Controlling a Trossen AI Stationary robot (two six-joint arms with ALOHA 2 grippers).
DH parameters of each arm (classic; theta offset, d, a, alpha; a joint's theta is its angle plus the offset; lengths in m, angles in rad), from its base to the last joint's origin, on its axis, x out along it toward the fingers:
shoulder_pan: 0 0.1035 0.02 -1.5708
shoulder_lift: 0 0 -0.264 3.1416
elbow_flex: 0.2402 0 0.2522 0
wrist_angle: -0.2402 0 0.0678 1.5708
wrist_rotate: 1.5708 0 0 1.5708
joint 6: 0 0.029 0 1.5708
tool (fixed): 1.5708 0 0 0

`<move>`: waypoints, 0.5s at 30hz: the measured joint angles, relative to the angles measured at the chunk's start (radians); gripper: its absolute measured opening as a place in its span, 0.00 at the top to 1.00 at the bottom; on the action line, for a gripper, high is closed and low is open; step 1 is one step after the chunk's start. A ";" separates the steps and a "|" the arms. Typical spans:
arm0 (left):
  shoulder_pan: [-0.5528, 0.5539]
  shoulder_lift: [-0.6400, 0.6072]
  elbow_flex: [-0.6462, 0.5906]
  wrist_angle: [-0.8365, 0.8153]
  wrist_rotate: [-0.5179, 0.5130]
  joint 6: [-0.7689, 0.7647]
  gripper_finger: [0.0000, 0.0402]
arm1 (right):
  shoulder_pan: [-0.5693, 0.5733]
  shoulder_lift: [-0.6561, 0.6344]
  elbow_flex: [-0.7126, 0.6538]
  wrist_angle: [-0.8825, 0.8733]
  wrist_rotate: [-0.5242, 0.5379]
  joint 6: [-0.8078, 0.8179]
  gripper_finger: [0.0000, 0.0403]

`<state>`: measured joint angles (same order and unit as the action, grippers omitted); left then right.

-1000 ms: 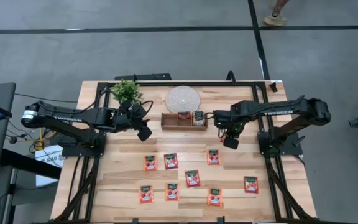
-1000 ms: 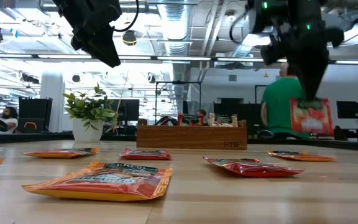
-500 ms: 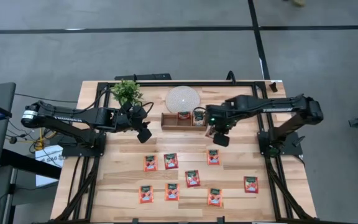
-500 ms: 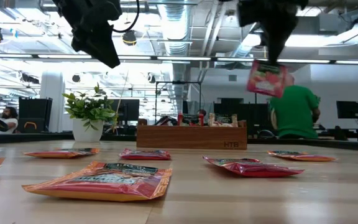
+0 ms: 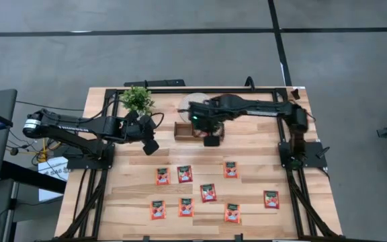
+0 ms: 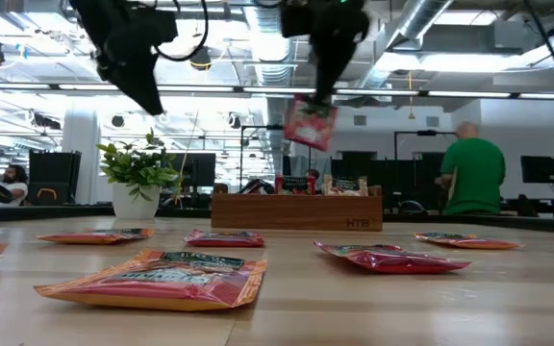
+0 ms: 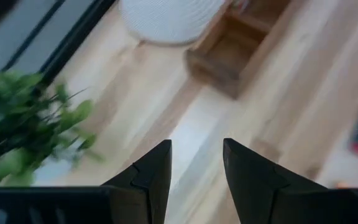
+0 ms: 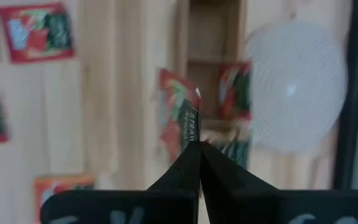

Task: Pick & Place Tea
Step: Put the red tea bag into the middle section of the wooden organizer

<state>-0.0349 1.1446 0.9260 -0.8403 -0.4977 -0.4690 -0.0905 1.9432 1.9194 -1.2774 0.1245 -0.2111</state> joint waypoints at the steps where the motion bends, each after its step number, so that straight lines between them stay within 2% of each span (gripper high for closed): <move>1: 0.000 0.000 0.000 -0.023 -0.014 -0.013 0.66 | -0.008 0.025 0.030 -0.003 0.009 -0.024 1.00; 7: 0.000 -0.015 0.000 -0.135 -0.096 -0.084 0.66 | -0.055 0.162 0.177 -0.054 0.011 -0.121 1.00; 15: 0.000 -0.153 -0.083 -0.076 -0.108 -0.089 0.66 | -0.078 0.246 0.232 -0.079 0.010 -0.177 1.00</move>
<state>-0.0349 0.9915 0.8429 -0.9161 -0.6058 -0.5580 -0.1686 2.1892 2.1513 -1.3569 0.1346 -0.3881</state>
